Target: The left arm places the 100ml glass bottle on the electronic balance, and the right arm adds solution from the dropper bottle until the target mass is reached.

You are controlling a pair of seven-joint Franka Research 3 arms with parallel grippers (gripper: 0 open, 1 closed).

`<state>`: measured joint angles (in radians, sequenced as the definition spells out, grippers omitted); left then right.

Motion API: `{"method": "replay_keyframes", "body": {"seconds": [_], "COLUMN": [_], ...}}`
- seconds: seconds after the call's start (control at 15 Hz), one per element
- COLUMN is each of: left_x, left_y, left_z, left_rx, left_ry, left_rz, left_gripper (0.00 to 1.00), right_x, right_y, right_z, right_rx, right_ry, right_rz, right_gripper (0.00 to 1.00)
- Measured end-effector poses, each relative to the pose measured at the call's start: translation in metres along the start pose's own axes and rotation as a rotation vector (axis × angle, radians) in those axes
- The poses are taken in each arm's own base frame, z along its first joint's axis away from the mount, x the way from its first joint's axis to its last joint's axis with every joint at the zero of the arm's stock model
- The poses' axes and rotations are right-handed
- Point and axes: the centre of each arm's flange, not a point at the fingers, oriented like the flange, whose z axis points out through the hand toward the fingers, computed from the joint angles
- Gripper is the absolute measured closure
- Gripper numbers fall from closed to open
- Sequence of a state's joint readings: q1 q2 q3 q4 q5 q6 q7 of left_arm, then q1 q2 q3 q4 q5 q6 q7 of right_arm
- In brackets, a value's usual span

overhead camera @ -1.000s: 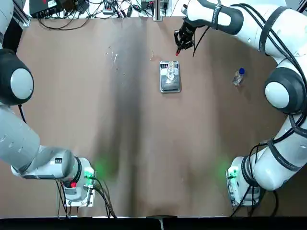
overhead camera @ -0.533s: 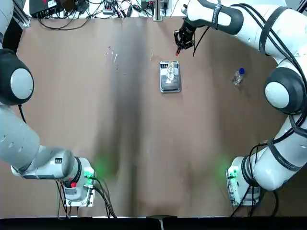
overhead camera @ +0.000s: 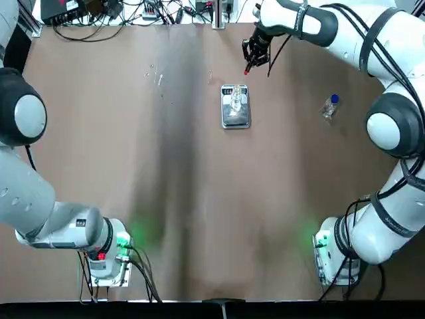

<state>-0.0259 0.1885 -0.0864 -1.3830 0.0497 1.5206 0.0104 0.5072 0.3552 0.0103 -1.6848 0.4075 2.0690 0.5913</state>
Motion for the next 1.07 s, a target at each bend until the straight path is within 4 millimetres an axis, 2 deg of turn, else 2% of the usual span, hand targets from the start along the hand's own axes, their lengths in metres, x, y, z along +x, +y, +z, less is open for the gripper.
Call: {"method": "replay_keyframes", "body": {"seconds": [0.33, 0.67, 0.93, 1.07], "left_x": [0.000, 0.000, 0.000, 0.000], "left_y": [0.000, 0.000, 0.000, 0.000], "left_z": [0.000, 0.000, 0.000, 0.000], "left_rx": [0.000, 0.000, 0.000, 0.000], "left_ry": [0.000, 0.000, 0.000, 0.000], "left_rz": [0.000, 0.000, 0.000, 0.000], "left_gripper": [0.00, 0.00, 0.00, 0.00], "right_x": [-0.002, -0.007, -0.009, 0.001], "right_y": [-0.003, -0.008, -0.007, 0.010], "right_z": [-0.010, -0.031, -0.037, -0.062], "right_rx": [0.012, 0.035, 0.031, 0.039], "right_ry": [0.012, 0.033, 0.026, 0.035], "right_rz": [0.016, 0.036, 0.043, 0.074], "right_gripper": [0.95, 0.95, 0.95, 0.95]}}
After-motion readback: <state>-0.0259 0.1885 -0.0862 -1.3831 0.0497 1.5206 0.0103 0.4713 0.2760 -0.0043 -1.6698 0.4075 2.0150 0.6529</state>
